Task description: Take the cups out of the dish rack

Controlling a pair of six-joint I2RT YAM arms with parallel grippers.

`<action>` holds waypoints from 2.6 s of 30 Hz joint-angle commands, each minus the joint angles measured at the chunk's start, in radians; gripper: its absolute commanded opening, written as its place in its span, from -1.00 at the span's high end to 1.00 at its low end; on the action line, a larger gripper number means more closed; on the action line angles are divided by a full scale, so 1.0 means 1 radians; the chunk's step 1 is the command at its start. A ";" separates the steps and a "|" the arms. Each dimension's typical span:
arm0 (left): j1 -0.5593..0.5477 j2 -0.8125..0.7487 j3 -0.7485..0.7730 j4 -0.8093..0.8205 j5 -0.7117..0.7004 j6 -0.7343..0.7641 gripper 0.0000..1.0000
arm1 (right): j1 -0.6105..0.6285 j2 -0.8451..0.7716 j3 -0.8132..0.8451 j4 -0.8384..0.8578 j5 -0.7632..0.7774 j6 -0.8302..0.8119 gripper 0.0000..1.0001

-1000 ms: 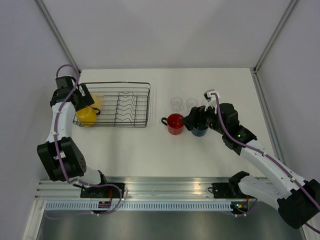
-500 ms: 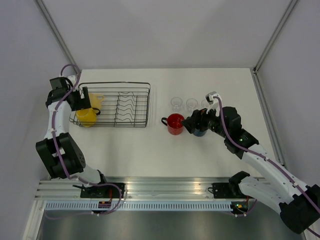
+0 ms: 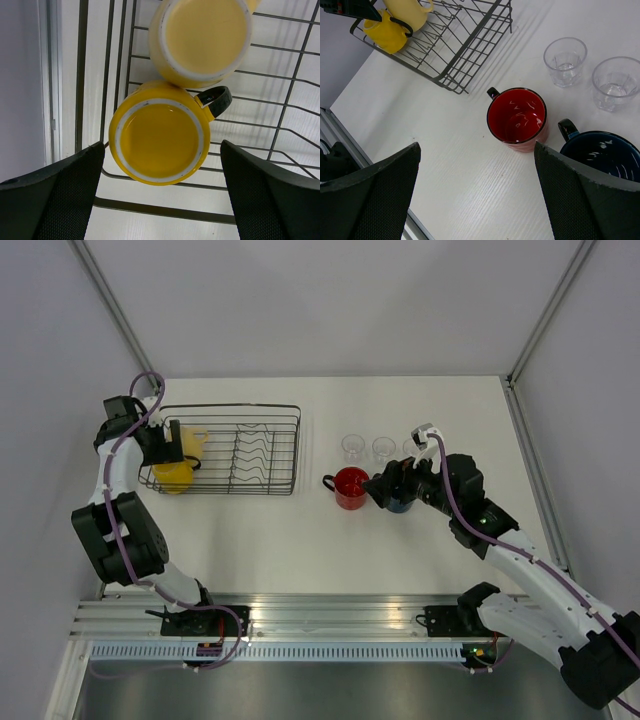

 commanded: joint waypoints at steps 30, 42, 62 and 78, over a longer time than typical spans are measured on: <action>-0.011 0.131 0.019 0.015 0.065 0.047 -0.99 | 0.000 -0.038 -0.010 0.030 -0.024 -0.030 -0.96; -0.021 0.149 -0.025 0.051 0.034 0.034 -0.94 | 0.000 -0.044 -0.010 0.030 -0.030 -0.030 -0.96; -0.032 -0.002 -0.031 0.069 0.008 0.024 0.95 | 0.000 -0.057 -0.012 0.029 -0.021 -0.037 -0.96; -0.055 -0.159 0.025 0.046 0.039 -0.032 0.95 | 0.000 -0.057 -0.010 0.022 -0.010 -0.041 -0.96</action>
